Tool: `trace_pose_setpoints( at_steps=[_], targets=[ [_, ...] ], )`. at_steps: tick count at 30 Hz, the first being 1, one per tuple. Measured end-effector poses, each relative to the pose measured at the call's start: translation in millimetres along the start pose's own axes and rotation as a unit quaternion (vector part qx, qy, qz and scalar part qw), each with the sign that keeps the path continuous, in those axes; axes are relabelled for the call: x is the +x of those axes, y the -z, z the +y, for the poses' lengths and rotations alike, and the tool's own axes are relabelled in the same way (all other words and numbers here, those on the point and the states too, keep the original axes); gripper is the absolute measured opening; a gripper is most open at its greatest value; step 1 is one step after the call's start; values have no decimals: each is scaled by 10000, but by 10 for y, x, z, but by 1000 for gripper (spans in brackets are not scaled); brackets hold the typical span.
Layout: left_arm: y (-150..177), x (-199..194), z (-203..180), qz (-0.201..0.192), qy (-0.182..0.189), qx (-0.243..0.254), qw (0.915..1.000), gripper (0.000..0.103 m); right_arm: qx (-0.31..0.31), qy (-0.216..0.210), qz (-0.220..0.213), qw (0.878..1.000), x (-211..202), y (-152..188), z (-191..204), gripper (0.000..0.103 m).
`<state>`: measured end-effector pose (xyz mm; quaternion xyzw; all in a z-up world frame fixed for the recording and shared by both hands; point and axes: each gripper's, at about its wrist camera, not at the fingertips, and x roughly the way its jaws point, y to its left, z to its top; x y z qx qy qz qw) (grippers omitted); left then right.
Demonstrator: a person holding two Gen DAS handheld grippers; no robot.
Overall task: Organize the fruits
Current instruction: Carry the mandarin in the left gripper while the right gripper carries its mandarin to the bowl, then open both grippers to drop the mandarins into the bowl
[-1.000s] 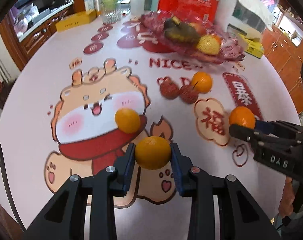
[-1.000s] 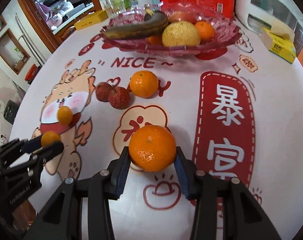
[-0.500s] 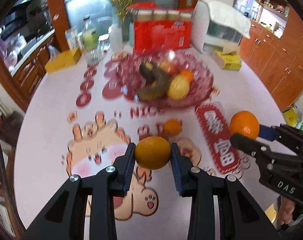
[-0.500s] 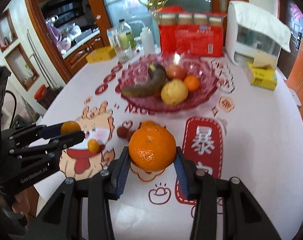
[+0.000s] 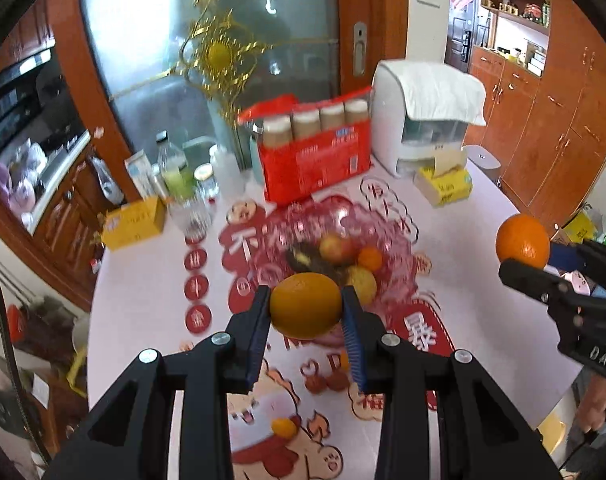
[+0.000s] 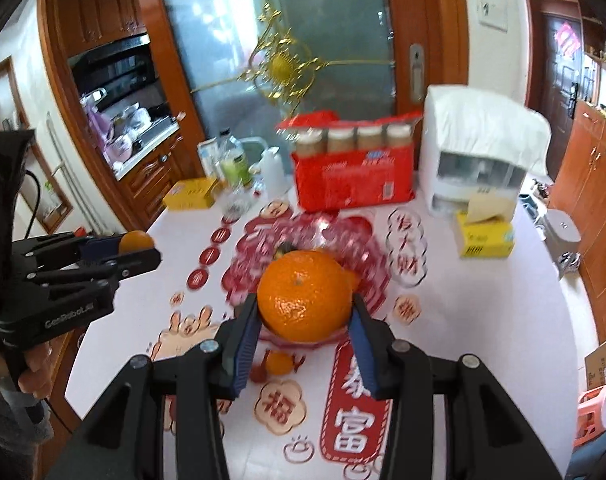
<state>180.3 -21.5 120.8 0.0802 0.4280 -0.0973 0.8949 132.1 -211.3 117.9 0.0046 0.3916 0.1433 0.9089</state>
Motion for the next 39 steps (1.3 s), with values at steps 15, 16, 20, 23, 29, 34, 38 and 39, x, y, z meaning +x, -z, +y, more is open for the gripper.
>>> trace_pose_setpoints(
  at_steps=[15, 16, 20, 23, 29, 34, 38, 39],
  targets=[
    [-582, 980, -86, 335, -32, 526, 9980, 33, 395, 267, 524, 9975, 980, -352, -308, 44],
    [-572, 1138, -98, 419, 36, 542, 9976, 33, 436, 264, 607, 9969, 1096, -313, -328, 44],
    [-477, 1637, -151, 681, 155, 611, 9957, 33, 535, 292, 980, 9933, 1552, -135, -385, 44],
    [-391, 2014, -199, 882, 269, 633, 9937, 33, 580, 349, 1258, 9897, 1855, 0, -435, 44],
    [-220, 2525, -299, 1209, 359, 738, 9893, 33, 714, 371, 1682, 9825, 2279, 242, -525, 44],
    [-198, 2713, -364, 1286, 466, 773, 9876, 33, 649, 421, 1718, 9821, 2416, 306, -553, 45],
    [-173, 2789, -406, 1353, 486, 798, 9864, 34, 614, 374, 1720, 9825, 2467, 317, -541, 46],
    [-175, 2780, -406, 1357, 493, 795, 9863, 34, 609, 349, 1720, 9826, 2474, 321, -534, 46]
  ],
)
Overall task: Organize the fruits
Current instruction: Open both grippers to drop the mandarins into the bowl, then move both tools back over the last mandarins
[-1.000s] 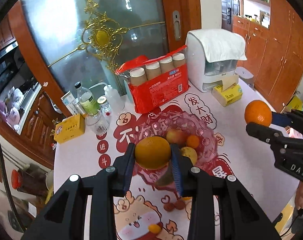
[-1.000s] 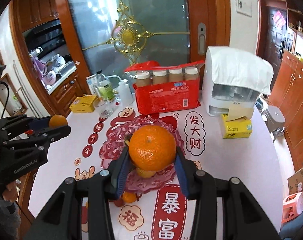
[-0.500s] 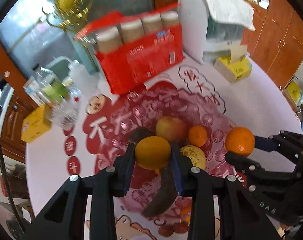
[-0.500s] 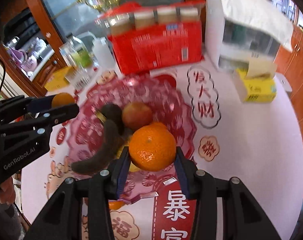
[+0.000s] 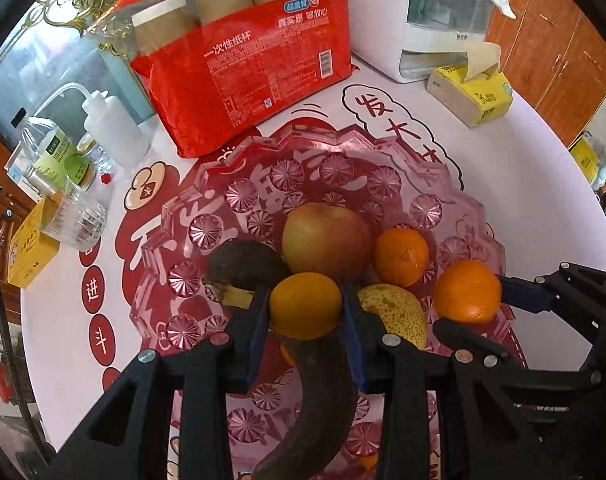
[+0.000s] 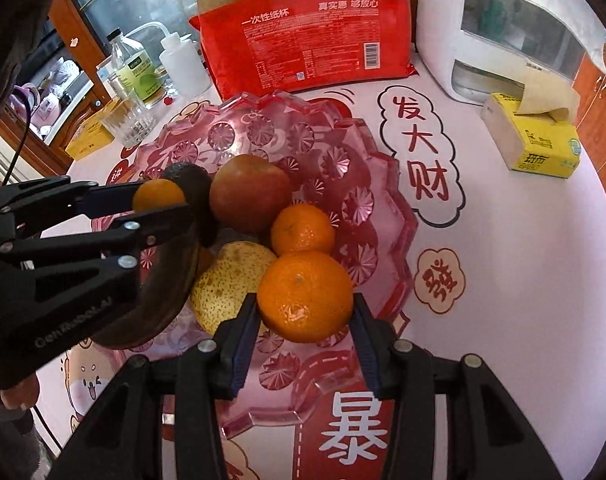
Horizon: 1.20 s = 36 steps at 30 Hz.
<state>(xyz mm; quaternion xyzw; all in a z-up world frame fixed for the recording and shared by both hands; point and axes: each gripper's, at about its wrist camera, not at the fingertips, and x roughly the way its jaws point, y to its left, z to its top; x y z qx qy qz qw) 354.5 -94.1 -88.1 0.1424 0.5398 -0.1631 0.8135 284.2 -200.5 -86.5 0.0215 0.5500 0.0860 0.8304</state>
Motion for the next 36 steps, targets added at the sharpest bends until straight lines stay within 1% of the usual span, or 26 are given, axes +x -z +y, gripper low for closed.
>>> trace_pose_setpoints(
  at_steps=[1, 2, 3, 4, 5, 7, 12, 15, 19, 28, 30, 32, 36],
  targets=[
    [2, -6, -2, -11, 7, 1, 10000, 39, -3, -21, -19, 10000, -3, 8, 6, 46],
    [10, -22, -5, -42, -4, 7, 10000, 47, -3, -29, -57, 10000, -12, 10, 13, 49],
    [16, -44, -1, -82, -27, 4, 10000, 52, 3, 28, -89, 10000, -19, 12, 14, 51],
    [17, -66, 4, -118, -46, -1, 9999, 58, 5, -1, -123, 9999, -41, 15, 14, 52],
    [25, -105, 9, -179, -63, -7, 9998, 59, 13, -74, -172, 9998, -57, 11, 12, 53],
    [34, -155, 25, -193, -44, -31, 9998, 59, 38, -180, -214, 9996, -90, 4, 11, 53],
    [108, -340, 88, -262, -26, -183, 9995, 60, 34, -130, -284, 9995, -173, 16, 50, 54],
    [171, -445, 116, -290, -44, -261, 9992, 60, 65, -185, -293, 9994, -230, 66, 68, 54],
    [296, -636, 154, -327, 76, -427, 9985, 60, 74, -249, -311, 9992, -331, 152, 102, 54],
    [638, -1209, 167, -600, 182, -720, 9954, 60, -53, -490, -642, 9967, -800, 402, 260, 53],
    [729, -1357, 178, -702, 171, -767, 9944, 62, -91, -539, -733, 9958, -915, 458, 297, 53],
    [846, -1515, 198, -844, 116, -859, 9927, 70, -129, -573, -798, 9951, -1015, 513, 328, 53],
    [1072, -1731, 227, -1047, -50, -985, 9896, 71, -194, -694, -864, 9937, -1166, 637, 403, 53]
  ],
)
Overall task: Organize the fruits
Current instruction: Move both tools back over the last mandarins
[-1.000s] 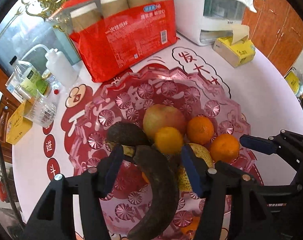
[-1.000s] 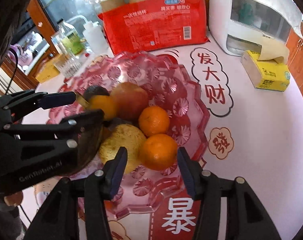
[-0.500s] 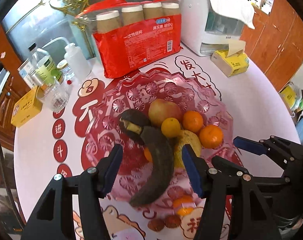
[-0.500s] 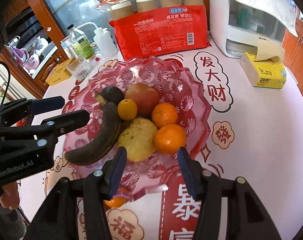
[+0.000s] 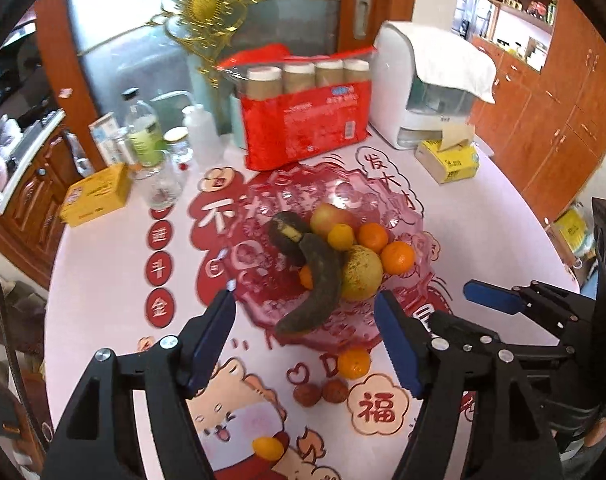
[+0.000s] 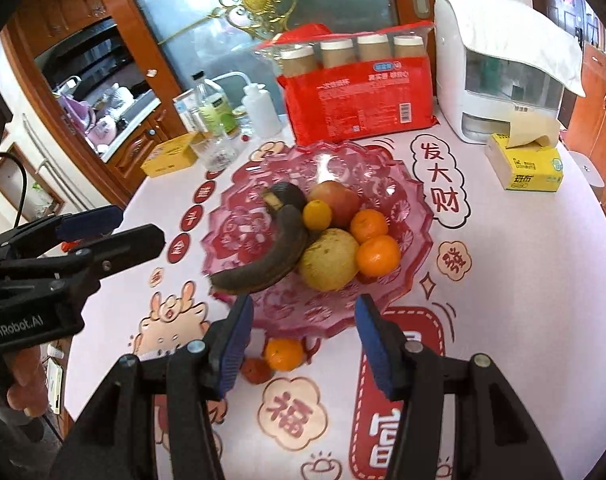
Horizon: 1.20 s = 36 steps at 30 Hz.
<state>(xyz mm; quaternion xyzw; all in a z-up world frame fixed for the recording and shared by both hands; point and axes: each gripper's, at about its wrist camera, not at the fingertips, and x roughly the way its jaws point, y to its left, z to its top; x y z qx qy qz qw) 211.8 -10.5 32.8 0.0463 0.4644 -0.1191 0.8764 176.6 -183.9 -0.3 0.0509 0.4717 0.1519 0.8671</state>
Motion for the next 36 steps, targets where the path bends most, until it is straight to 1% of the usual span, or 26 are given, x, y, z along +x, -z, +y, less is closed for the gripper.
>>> trace_pose_setpoints(
  at_steps=[5, 10, 14, 20, 24, 27, 31, 36],
  targets=[
    [306, -238, 140, -160, -225, -259, 9993, 71, -101, -24, -75, 9999, -124, 156, 135, 53],
    [596, -354, 291, -202, -364, -604, 9973, 71, -260, -29, -126, 9996, -181, 322, 264, 53],
    [824, -430, 387, -293, -584, -889, 9939, 71, -350, -64, -131, 9993, -211, 437, 336, 53],
    [1094, -468, 399, -447, -976, -1053, 9886, 71, -427, -119, -204, 9988, -249, 568, 404, 53],
    [1243, -379, 396, -377, -1114, -1175, 9861, 71, -422, -166, -171, 9988, -193, 612, 397, 53],
    [1376, -266, 399, -238, -1211, -1237, 9846, 71, -446, -124, -122, 9989, -103, 658, 383, 53],
    [1526, -57, 429, -50, -1176, -1375, 9835, 71, -424, -106, 10, 9990, 42, 711, 342, 53],
    [1684, 217, 469, 221, -1109, -1559, 9813, 71, -219, -136, 193, 9995, 249, 736, 250, 54]
  ],
)
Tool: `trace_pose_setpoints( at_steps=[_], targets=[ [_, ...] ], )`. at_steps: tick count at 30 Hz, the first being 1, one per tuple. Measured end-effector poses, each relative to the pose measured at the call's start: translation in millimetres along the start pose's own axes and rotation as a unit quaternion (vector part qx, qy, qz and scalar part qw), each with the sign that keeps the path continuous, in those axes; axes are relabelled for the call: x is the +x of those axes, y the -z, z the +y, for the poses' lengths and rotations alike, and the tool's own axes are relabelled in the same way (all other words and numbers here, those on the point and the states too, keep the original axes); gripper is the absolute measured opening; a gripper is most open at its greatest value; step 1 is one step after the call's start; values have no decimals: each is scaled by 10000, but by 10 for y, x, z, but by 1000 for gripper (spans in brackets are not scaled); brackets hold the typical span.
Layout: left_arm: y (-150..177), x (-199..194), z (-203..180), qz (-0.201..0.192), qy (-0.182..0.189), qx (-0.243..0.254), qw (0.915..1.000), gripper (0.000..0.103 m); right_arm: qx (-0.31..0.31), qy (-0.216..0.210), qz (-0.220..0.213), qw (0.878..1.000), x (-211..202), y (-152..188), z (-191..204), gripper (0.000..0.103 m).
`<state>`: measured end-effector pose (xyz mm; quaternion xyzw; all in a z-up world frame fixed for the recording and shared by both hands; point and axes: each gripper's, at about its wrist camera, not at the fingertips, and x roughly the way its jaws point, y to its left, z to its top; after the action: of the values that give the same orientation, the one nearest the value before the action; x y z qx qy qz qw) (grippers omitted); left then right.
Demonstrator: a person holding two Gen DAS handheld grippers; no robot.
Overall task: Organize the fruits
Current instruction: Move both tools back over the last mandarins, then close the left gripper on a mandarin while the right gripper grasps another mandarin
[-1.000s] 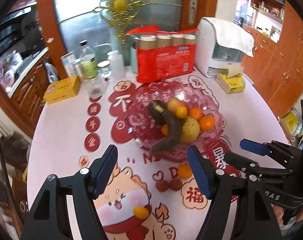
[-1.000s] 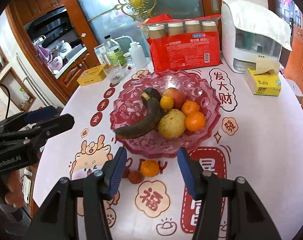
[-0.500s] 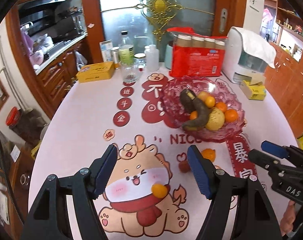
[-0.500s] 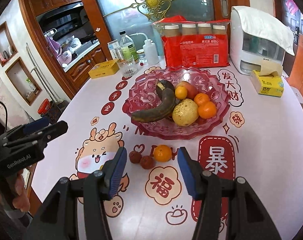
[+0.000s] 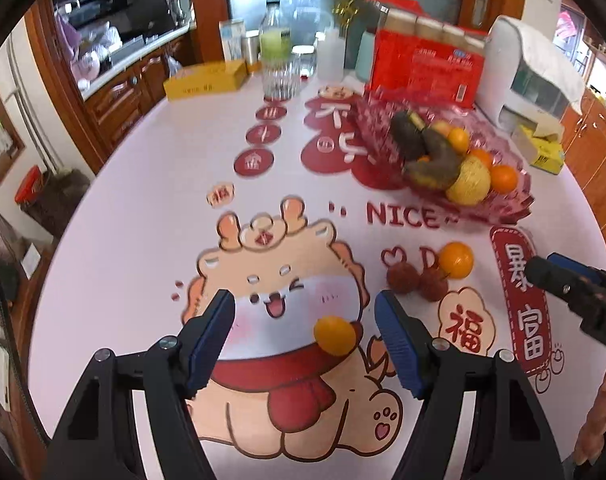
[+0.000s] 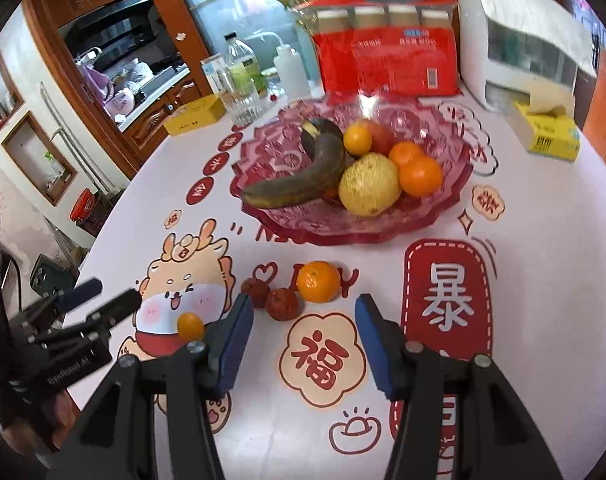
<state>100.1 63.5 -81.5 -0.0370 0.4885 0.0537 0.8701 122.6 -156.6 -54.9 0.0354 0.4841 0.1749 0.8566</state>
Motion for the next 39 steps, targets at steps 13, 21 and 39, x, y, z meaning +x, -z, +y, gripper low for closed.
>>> trace_pose_setpoints(
  at_steps=[13, 21, 39],
  targets=[
    [142, 574, 16, 488, 197, -279, 9982, 71, 323, 154, 389, 9986, 567, -39, -134, 54],
    [212, 728, 73, 590, 421, -425, 9965, 71, 364, 248, 440, 9981, 833, -63, -116, 54],
    [248, 876, -97, 772, 667, -214, 9945, 42, 286, 306, 517, 9978, 1106, -80, -108, 49]
  ],
)
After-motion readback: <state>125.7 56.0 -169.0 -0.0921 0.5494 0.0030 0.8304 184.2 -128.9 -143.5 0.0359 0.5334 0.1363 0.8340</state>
